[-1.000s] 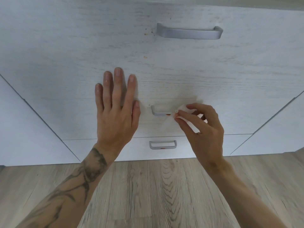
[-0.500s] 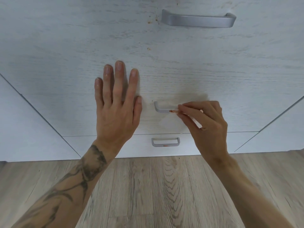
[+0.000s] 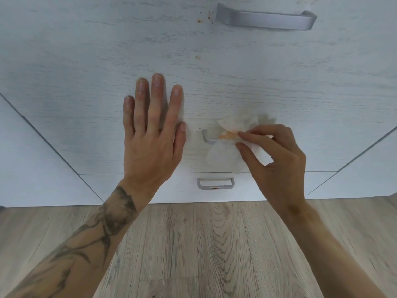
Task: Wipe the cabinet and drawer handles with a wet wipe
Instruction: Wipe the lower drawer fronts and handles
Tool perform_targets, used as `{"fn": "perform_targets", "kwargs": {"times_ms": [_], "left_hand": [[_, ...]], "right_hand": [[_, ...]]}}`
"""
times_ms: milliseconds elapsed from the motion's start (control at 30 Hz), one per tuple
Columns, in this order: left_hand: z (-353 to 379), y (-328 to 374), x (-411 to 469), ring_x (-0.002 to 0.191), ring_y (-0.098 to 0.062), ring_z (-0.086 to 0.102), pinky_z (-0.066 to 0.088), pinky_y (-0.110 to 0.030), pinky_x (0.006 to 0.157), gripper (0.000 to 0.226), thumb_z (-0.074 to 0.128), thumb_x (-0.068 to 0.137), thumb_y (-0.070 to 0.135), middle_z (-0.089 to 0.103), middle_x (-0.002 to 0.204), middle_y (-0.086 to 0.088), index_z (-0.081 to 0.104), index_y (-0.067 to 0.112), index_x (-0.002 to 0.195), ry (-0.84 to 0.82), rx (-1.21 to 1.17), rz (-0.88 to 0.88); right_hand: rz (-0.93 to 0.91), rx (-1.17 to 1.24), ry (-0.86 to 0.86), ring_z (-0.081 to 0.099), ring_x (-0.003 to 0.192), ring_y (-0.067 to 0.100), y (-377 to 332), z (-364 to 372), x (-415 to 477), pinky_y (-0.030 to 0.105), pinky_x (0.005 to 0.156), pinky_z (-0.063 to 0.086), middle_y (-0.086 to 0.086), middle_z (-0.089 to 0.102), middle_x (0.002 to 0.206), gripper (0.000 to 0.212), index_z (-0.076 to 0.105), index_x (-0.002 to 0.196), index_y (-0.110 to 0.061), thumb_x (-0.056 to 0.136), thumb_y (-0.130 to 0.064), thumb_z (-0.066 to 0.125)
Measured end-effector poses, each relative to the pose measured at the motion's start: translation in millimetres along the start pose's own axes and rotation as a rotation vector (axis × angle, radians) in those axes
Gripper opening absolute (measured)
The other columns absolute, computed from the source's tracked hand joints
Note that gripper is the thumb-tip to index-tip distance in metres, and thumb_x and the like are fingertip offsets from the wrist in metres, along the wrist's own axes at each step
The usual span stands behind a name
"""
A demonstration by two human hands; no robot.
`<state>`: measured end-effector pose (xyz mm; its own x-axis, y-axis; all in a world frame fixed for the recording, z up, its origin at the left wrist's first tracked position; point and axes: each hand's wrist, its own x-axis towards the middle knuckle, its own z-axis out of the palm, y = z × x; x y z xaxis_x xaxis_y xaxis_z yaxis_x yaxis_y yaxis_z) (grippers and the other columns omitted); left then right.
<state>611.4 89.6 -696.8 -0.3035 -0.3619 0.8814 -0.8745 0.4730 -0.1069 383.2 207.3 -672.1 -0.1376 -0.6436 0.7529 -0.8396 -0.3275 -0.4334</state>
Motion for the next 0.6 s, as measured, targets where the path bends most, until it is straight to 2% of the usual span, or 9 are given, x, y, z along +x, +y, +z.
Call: {"fn": "perform_targets", "kwargs": {"times_ms": [67, 167, 300, 467, 600], "left_hand": [[0, 0, 0, 0.159, -0.043, 0.008, 0.005, -0.054, 0.133, 0.07, 0.044, 0.114, 0.032, 0.011, 0.171, -0.023, 0.005, 0.012, 0.169, 0.0, -0.001, 0.001], [1, 1, 1, 0.158, -0.044, 0.009, 0.004, -0.054, 0.133, 0.071, 0.044, 0.114, 0.033, 0.01, 0.171, -0.023, 0.004, 0.012, 0.169, 0.002, -0.004, -0.002], [1, 1, 1, 0.158, -0.045, 0.01, 0.005, -0.054, 0.133, 0.072, 0.044, 0.114, 0.033, 0.011, 0.17, -0.023, 0.004, 0.012, 0.169, 0.007, 0.009, 0.0], [2, 2, 1, 0.157, -0.045, 0.011, 0.005, -0.054, 0.133, 0.072, 0.045, 0.113, 0.033, 0.013, 0.169, -0.024, 0.004, 0.011, 0.169, 0.016, 0.025, -0.002], [0, -1, 1, 0.157, -0.046, 0.012, 0.005, -0.054, 0.133, 0.072, 0.045, 0.113, 0.033, 0.012, 0.169, -0.024, 0.004, 0.012, 0.169, 0.003, 0.029, 0.004]], "right_hand": [[-0.063, -0.081, 0.01, 0.062, 0.105, 0.029, 6, 2, -2, 0.048, 0.088, 0.051, 0.001, 0.074, 0.108, 0.018, 0.083, 0.108, -0.014, 0.09, -0.014, 0.086], [-0.099, -0.084, 0.068, 0.06, 0.101, 0.03, 12, 9, -3, 0.052, 0.086, 0.048, -0.001, 0.075, 0.104, 0.011, 0.084, 0.102, -0.014, 0.091, -0.014, 0.086], [-0.121, 0.013, 0.098, 0.057, 0.098, 0.023, 14, 17, -2, 0.045, 0.085, 0.047, -0.001, 0.075, 0.097, 0.006, 0.085, 0.098, -0.013, 0.092, -0.013, 0.085], [-0.12, 0.062, 0.046, 0.046, 0.1, 0.008, 5, 30, 7, 0.031, 0.092, 0.037, -0.006, 0.07, 0.091, 0.006, 0.084, 0.095, -0.016, 0.094, -0.022, 0.083], [-0.053, 0.023, 0.106, 0.049, 0.1, 0.013, 13, 18, 0, 0.039, 0.088, 0.042, -0.003, 0.071, 0.091, 0.006, 0.084, 0.095, -0.014, 0.093, -0.02, 0.083]]}}
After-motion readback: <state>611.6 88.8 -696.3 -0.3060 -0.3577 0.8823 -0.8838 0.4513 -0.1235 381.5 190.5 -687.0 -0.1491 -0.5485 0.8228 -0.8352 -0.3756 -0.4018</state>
